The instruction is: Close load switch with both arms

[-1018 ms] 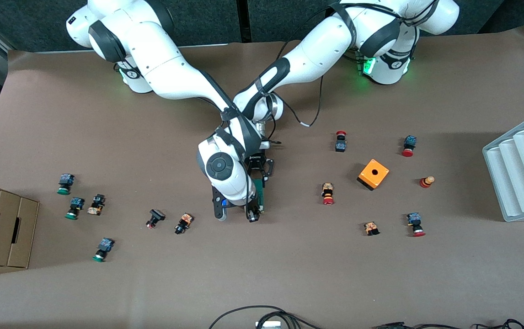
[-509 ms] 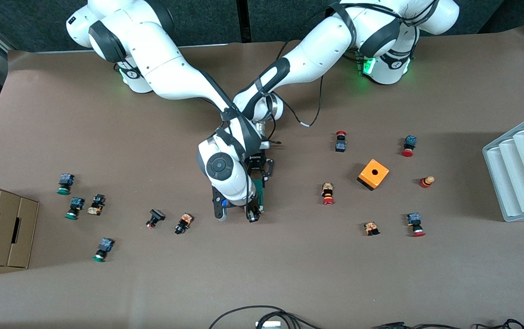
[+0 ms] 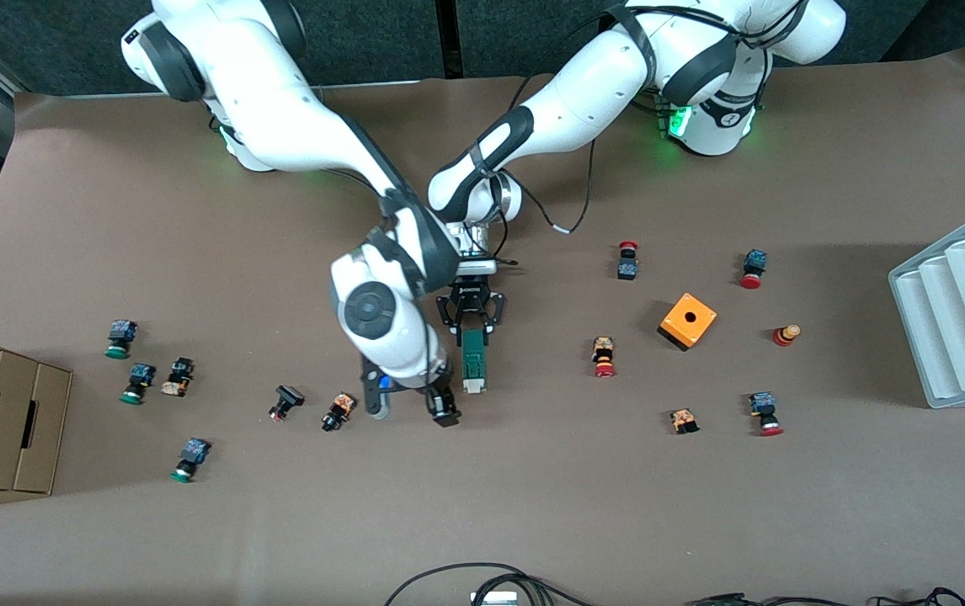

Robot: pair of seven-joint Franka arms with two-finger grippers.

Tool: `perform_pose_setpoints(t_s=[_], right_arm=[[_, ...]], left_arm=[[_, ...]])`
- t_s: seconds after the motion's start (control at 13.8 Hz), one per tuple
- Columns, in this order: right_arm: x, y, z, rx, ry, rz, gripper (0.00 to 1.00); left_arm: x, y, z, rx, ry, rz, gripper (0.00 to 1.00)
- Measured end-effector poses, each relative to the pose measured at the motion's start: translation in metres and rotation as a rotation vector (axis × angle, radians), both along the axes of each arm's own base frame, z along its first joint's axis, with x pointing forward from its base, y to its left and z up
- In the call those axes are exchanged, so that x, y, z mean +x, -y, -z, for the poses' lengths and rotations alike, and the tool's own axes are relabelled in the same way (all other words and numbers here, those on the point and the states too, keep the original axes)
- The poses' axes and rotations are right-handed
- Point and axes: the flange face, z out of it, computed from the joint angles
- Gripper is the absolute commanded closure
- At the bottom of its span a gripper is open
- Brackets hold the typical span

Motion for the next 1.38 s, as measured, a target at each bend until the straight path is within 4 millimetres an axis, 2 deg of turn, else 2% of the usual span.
perform_pose_setpoints(t_s=[0.22, 0.29, 0.36, 0.44, 0.58, 0.8, 1.02, 1.24, 1.38], right_arm=[[0.005, 0.041, -0.075, -0.011, 0.03, -0.151, 0.0], [0.004, 0.059, -0.096, -0.013, 0.03, -0.207, 0.0], [0.002, 0.079, -0.116, -0.014, 0.028, -0.263, 0.0], [0.0, 0.101, -0.134, -0.012, 0.026, -0.307, 0.0], [-0.005, 0.147, -0.165, -0.005, 0.025, -0.389, 0.0], [-0.025, 0.218, -0.203, 0.01, 0.014, -0.558, 0.0], [-0.055, 0.306, -0.235, 0.025, 0.007, -0.745, 0.0], [-0.081, 0.396, -0.255, -0.01, -0.003, -0.93, 0.0], [-0.094, 0.444, -0.261, -0.044, 0.014, -1.057, 0.0]], left_arm=[[0.0, 0.0, 0.0, 0.0, 0.001, 0.001, 0.45], [0.0, 0.0, 0.0, 0.0, 0.001, 0.001, 0.39], [0.0, 0.0, 0.0, 0.001, 0.001, 0.001, 0.15], [0.001, -0.001, 0.0, 0.001, 0.002, -0.001, 0.0], [0.001, -0.001, 0.001, 0.003, 0.003, -0.003, 0.0], [0.002, -0.002, 0.003, 0.005, 0.002, -0.004, 0.0], [0.003, -0.001, 0.0, 0.023, -0.006, -0.006, 0.0], [0.008, 0.004, -0.019, 0.089, -0.067, -0.04, 0.0], [0.01, 0.011, -0.04, 0.104, -0.098, -0.041, 0.0]])
